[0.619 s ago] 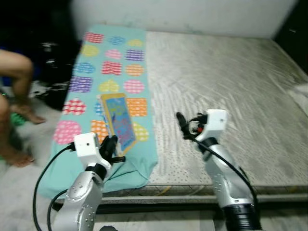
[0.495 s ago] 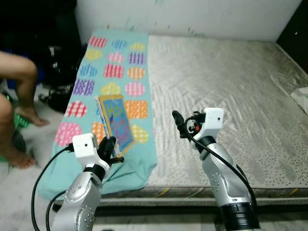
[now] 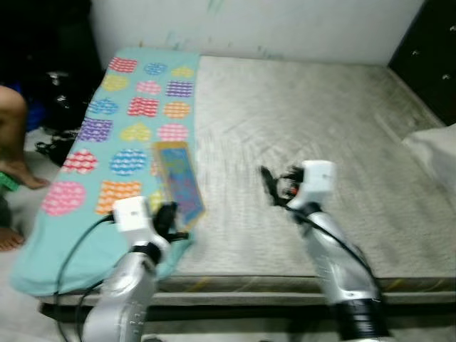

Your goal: Clean up the room

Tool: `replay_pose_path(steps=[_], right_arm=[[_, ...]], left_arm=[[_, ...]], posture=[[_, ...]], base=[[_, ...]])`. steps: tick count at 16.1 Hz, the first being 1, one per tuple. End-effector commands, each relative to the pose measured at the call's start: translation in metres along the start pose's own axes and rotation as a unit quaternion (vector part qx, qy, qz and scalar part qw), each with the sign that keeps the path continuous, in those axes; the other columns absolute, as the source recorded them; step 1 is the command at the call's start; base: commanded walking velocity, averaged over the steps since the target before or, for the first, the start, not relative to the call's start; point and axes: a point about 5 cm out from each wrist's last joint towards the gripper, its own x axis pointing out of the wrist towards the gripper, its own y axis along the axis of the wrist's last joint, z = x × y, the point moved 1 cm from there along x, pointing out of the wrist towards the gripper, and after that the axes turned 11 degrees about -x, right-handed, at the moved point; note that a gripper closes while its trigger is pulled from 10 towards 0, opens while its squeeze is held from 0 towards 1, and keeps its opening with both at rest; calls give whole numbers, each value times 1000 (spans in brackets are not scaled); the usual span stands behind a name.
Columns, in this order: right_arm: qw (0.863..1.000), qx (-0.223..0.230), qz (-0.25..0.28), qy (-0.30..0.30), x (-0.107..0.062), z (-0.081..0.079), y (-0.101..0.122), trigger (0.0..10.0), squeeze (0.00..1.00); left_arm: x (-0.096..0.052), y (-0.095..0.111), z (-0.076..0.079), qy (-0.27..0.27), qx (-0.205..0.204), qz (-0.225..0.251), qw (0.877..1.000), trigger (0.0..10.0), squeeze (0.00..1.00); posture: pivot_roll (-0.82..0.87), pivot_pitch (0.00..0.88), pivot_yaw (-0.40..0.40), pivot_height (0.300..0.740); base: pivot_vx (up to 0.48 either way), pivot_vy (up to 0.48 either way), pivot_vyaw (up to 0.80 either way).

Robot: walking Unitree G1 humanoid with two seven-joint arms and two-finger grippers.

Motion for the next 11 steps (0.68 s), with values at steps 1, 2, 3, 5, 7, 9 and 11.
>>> replay_pose_path(steps=[1,2,3,5,7,9,11], right_arm=[[1000,3,10,7,2,-6,4,10000,0],[1000,3,10,7,2,-6,4,10000,0],[1000,2,11,7,2,-6,4,10000,0],[1000,1,11,6,3,-5,4,10000,0],[1000,1,10,5,2,-5,3,10000,0],[1000,0,10,4,2,-5,3,10000,0],[1000,0,11,2,3,-5,4,10000,0]], left_arm=[[0,8,4,-7,-4,19,1000,10000,0],[0,8,4,-6,-5,19,1000,10000,0],[0,8,4,-6,-6,20,1000,10000,0],[1,8,4,-5,-8,20,1000,10000,0],[1,9,3,-3,-11,27,1000,10000,0],[2,10,1,5,1,30,1000,10000,0],[3,13,0,9,2,40,999,10000,0]], posture=[[25,83,-84,740],[25,83,-84,740],[25,83,-84,740],[25,80,-85,740],[24,82,-85,740],[23,84,-85,740],[22,82,-84,740]], base=[[0,-428,0],[0,-424,0],[0,-424,0],[0,-428,0],[0,-148,0],[0,0,0],[0,0,0]])
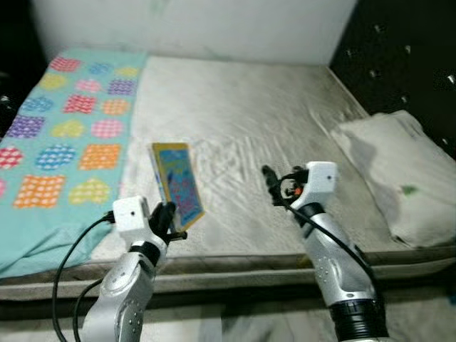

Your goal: Clean up the room

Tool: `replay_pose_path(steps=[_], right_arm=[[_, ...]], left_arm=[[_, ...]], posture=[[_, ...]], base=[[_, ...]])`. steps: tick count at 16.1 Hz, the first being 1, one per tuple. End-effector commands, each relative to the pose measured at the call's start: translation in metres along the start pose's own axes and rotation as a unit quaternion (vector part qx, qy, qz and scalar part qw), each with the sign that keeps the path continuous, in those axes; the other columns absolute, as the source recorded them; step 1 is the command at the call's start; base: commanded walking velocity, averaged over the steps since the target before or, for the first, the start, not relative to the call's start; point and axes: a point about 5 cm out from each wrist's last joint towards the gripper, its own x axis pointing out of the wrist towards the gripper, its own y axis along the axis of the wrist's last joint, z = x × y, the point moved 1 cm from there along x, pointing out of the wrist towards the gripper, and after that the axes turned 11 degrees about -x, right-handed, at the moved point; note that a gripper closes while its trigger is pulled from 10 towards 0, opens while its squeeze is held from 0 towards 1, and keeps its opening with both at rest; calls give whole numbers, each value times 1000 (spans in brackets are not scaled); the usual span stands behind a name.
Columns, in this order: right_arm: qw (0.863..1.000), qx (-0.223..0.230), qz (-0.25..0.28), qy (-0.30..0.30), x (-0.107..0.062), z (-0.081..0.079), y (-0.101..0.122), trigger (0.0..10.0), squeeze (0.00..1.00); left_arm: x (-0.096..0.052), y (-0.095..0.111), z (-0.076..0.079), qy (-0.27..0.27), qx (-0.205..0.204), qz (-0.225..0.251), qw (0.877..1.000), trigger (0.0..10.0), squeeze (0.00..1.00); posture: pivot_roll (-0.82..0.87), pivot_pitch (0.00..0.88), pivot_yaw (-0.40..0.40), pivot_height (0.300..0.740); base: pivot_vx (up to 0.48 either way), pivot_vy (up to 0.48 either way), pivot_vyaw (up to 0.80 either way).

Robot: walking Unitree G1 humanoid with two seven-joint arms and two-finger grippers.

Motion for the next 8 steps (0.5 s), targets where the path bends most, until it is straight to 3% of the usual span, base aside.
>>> replay_pose_path(steps=[1,4,6,8], right_arm=[[1000,-3,-1,-7,0,5,0,10000,0],[1000,-1,0,-14,-1,6,-1,10000,0],[1000,2,4,-25,-1,8,-2,10000,0],[999,5,10,-32,-1,10,-1,10000,0]], left_arm=[[2,8,8,-13,1,23,1000,10000,0],[4,11,16,-25,16,38,999,10000,0],[4,13,18,-50,-2,51,997,10000,0],[4,15,16,-55,14,52,997,10000,0]], posture=[[22,82,-84,740],[19,62,-69,740],[21,38,-41,740],[17,26,-24,740]], base=[[0,0,0],[0,0,0],[0,0,0],[0,0,0]])
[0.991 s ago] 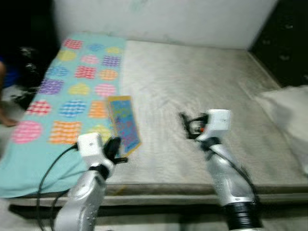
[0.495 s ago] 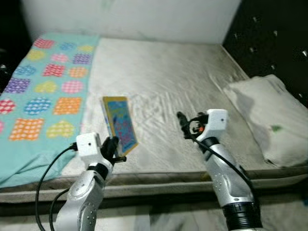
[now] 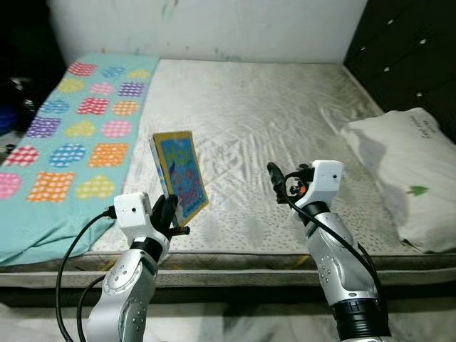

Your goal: Clean up the room

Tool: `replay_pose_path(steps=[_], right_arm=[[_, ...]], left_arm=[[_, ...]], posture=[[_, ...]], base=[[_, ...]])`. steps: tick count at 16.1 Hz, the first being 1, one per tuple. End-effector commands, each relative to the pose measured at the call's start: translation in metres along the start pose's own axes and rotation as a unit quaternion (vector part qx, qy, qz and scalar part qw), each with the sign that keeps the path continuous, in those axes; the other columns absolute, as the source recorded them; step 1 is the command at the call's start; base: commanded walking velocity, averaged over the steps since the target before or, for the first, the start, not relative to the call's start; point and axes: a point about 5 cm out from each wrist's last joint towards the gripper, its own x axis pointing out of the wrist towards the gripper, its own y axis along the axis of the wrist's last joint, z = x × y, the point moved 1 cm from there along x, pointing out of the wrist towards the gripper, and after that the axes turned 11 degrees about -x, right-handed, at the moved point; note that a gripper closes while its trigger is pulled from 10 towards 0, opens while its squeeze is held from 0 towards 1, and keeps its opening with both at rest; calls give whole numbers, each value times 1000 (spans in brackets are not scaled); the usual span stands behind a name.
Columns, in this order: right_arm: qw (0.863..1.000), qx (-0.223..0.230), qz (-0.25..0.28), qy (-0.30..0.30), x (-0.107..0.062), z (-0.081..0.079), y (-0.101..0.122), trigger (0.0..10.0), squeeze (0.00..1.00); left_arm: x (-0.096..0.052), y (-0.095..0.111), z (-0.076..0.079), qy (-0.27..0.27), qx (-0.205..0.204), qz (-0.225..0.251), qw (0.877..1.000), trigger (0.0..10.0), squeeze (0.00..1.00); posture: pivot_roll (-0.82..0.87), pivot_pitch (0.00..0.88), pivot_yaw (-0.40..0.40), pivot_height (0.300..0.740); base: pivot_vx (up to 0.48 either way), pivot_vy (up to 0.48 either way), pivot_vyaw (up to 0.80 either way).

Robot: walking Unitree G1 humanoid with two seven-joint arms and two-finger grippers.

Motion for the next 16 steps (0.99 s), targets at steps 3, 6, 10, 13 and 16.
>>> replay_pose_path(steps=[3,6,10,13,16], right_arm=[[1000,-2,-5,-21,-11,13,-7,10000,0],[999,-11,-11,-37,-22,23,-14,10000,0],[999,-23,-19,-37,-29,28,-17,10000,0],[998,-36,-28,-34,-32,36,-23,10000,0],[997,-52,-34,-46,-29,50,-23,10000,0]], left_arm=[[9,13,5,-26,13,25,999,10000,0],[14,12,9,-40,13,26,999,10000,0],[12,7,10,-47,37,33,998,10000,0],[1,20,-4,-24,74,69,995,10000,0],[-26,32,-25,-1,136,82,987,10000,0]], posture=[[3,13,0,740],[-14,0,12,740],[-21,0,-12,740],[-2,0,-60,740],[13,0,-90,740]], base=[[0,0,0],[0,0,0],[0,0,0],[0,0,0],[0,0,0]])
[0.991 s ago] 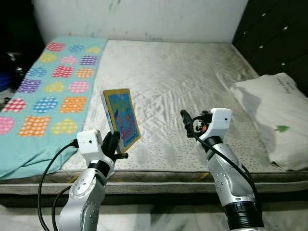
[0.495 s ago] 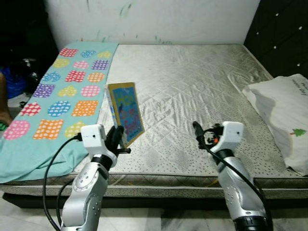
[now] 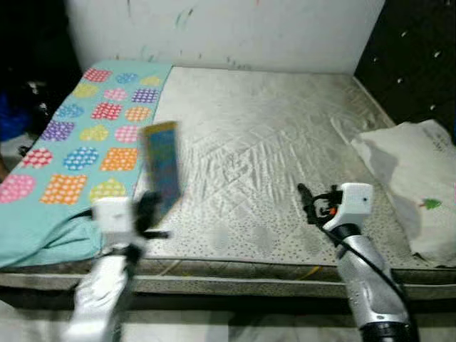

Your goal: Clean up the room

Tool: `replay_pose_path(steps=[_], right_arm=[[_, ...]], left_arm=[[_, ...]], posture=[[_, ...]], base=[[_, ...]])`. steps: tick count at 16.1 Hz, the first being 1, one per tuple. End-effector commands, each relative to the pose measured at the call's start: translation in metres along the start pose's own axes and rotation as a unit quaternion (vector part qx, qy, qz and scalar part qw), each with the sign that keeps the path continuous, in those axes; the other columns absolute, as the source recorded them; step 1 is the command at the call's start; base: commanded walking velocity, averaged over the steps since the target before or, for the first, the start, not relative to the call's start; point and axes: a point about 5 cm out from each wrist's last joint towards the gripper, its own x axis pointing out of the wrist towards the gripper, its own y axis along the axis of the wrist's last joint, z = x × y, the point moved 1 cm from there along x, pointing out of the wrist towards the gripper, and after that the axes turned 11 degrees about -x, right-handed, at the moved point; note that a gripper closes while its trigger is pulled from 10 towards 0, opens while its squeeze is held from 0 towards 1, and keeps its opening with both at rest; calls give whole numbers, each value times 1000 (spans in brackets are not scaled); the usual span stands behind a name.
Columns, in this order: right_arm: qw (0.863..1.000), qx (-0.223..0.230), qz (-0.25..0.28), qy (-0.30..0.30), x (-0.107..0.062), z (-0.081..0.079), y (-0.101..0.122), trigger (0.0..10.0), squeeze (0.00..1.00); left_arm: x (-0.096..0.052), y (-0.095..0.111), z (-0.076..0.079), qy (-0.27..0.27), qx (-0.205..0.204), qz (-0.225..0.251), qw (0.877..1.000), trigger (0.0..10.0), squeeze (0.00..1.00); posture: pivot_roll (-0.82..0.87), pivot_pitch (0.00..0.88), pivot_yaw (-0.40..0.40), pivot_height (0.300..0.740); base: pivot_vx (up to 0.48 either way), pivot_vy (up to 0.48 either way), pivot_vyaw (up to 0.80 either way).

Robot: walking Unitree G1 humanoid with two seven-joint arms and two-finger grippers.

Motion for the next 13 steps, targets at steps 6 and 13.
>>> replay_pose_path(steps=[6,13], right_arm=[[1000,-5,-12,23,-3,-1,-3,10000,0],[1000,11,-5,14,2,-5,1,10000,0]], left_arm=[[-52,6,-9,35,56,1,998,10000,0],[-40,14,7,53,67,48,995,10000,0]], posture=[[72,39,-142,740],[40,44,-119,740]], base=[[0,0,0],[0,0,0]])
